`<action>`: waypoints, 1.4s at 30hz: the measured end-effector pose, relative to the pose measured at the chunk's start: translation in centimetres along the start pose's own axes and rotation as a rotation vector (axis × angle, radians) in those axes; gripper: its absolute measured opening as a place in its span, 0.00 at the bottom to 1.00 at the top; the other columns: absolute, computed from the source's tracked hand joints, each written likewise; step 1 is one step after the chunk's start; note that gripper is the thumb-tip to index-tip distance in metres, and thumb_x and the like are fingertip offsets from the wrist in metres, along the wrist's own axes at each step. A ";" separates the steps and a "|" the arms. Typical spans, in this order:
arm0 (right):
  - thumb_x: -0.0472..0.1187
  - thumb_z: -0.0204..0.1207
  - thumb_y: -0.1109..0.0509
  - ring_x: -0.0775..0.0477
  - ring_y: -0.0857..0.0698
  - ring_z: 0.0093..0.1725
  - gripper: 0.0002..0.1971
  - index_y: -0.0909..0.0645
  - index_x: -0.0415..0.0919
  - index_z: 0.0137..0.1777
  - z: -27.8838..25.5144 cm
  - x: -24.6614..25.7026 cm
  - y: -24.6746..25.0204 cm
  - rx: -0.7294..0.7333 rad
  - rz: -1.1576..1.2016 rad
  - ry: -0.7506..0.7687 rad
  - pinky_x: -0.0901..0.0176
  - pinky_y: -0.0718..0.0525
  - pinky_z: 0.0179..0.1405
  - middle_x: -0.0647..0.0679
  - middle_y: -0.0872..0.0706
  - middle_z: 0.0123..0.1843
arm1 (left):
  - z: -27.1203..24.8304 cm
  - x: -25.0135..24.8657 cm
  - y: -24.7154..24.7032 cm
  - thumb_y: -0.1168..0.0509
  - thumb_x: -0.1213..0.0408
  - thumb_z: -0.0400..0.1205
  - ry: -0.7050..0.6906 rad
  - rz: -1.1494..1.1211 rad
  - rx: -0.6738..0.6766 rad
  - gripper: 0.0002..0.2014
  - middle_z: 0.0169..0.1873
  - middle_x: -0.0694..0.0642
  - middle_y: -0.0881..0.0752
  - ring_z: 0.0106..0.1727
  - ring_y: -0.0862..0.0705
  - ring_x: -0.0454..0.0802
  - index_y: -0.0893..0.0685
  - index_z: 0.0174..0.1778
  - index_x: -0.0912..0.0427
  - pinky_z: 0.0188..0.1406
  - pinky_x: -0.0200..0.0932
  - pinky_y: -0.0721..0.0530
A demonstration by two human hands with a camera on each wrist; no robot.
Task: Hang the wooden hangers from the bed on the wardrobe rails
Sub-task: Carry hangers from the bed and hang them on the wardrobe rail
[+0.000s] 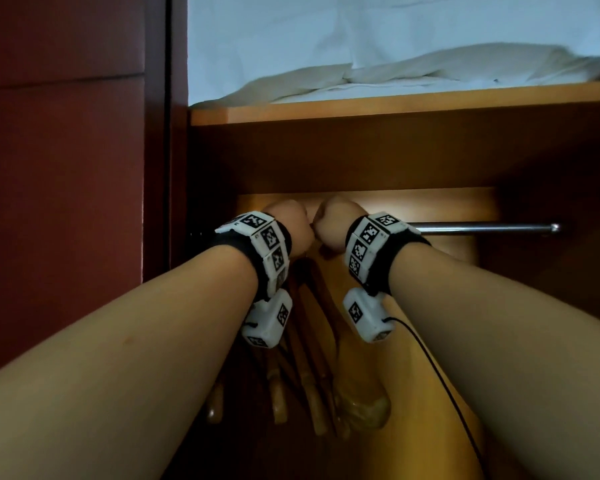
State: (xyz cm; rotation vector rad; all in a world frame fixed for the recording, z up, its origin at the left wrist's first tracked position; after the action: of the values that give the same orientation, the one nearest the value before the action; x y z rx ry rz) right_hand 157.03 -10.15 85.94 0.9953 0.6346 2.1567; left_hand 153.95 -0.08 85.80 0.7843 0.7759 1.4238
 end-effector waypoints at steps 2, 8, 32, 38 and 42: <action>0.41 0.77 0.32 0.43 0.09 0.36 0.08 0.17 0.40 0.38 -1.9 -0.5 0.8 0.061 -0.022 -0.049 0.53 0.09 0.33 0.43 0.10 0.36 | -0.7 -0.1 0.3 0.40 0.66 0.84 -0.036 -0.207 -0.035 0.19 0.67 0.58 0.16 0.56 0.15 0.57 0.18 0.71 0.56 0.48 0.48 0.14; 0.40 0.74 0.33 0.35 0.08 0.35 0.10 0.15 0.32 0.45 -8.1 -1.6 4.9 0.014 0.037 -0.190 0.35 0.09 0.40 0.35 0.09 0.35 | -5.9 -2.3 0.6 0.35 0.62 0.84 -0.172 -0.750 -0.020 0.10 0.55 0.51 0.11 0.55 0.14 0.51 0.10 0.58 0.52 0.57 0.47 0.16; 0.38 0.77 0.33 0.39 0.09 0.35 0.07 0.18 0.34 0.44 -55.3 -6.8 21.4 -0.200 -0.251 -0.984 0.42 0.08 0.40 0.38 0.10 0.36 | -40.8 -28.3 -0.2 0.33 0.68 0.83 -0.703 -1.384 0.888 0.06 0.47 0.64 0.08 0.45 0.08 0.58 0.12 0.52 0.64 0.45 0.51 0.10; 0.37 0.78 0.32 0.40 0.11 0.33 0.06 0.19 0.36 0.42 -71.0 -6.0 31.1 -0.421 -0.250 -1.142 0.44 0.09 0.41 0.39 0.13 0.32 | -53.7 -39.1 6.0 0.33 0.68 0.82 -0.944 -1.380 1.024 0.06 0.46 0.64 0.07 0.44 0.08 0.58 0.12 0.50 0.63 0.48 0.54 0.11; 0.40 0.78 0.31 0.36 0.08 0.42 0.09 0.16 0.33 0.45 -83.7 -4.3 38.2 -0.495 -0.308 -1.272 0.42 0.08 0.44 0.36 0.08 0.42 | -65.3 -46.7 11.2 0.32 0.70 0.83 -1.077 -1.375 1.149 0.06 0.46 0.62 0.08 0.44 0.08 0.56 0.12 0.52 0.64 0.44 0.51 0.12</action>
State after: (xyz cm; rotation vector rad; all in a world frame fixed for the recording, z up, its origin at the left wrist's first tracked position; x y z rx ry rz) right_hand 78.59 -50.72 59.63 1.5399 -0.3335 0.9659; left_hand 92.66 -46.46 59.87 1.2493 0.8656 -0.8060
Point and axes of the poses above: each hand's wrist, its own z-axis towards the middle knuckle, its own y-axis out of the back of the hand, x = y × z, the point moved 5 cm from there along z, towards the middle knuckle
